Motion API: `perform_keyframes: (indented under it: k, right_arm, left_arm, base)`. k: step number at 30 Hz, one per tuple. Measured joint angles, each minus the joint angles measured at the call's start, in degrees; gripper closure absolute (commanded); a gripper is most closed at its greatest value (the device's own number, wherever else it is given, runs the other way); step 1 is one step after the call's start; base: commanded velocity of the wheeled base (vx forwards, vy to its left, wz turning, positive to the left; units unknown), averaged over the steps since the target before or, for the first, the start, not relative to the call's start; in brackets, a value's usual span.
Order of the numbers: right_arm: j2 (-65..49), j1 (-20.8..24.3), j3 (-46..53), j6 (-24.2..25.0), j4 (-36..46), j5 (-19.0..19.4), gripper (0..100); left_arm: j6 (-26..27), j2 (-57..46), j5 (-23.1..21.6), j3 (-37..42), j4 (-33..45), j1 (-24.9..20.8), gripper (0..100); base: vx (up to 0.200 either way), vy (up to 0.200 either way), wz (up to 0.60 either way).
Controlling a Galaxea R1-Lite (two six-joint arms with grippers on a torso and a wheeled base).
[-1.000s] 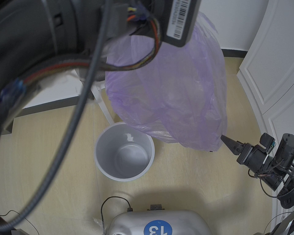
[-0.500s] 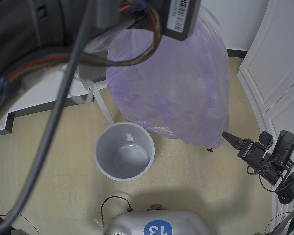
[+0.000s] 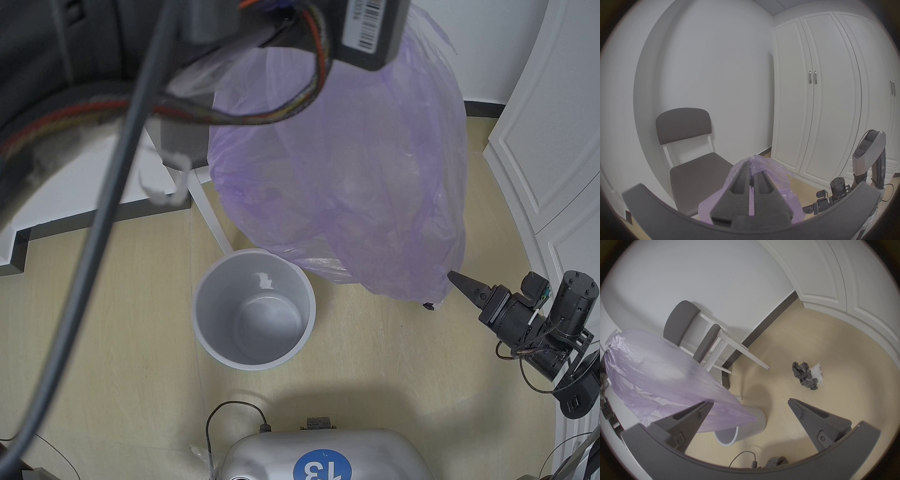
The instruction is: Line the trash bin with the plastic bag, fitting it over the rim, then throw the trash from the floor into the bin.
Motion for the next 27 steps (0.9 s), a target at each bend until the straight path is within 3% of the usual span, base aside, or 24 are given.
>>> perform_keyframes:
  k: [8, 15, 27]
  right_arm:
    - [2.73, 1.90, 1.99, 0.98, -7.47, 0.24, 0]
    - [3.50, 5.95, 3.15, 1.21, -7.74, -0.74, 0]
    - [4.00, 7.24, 2.80, 3.17, -7.74, -1.38, 0]
  left_arm:
    - [0.00, 0.07, -0.46, -0.04, -0.06, -0.38, 100]
    - [0.00, 0.11, -0.57, 0.06, -0.09, -0.68, 100]
    - [0.00, 0.49, -0.71, 0.02, -0.93, -1.54, 100]
  base:
    - [0.000, 0.000, 0.00]
    - [0.000, 0.000, 0.00]
    - [0.000, 0.000, 0.00]
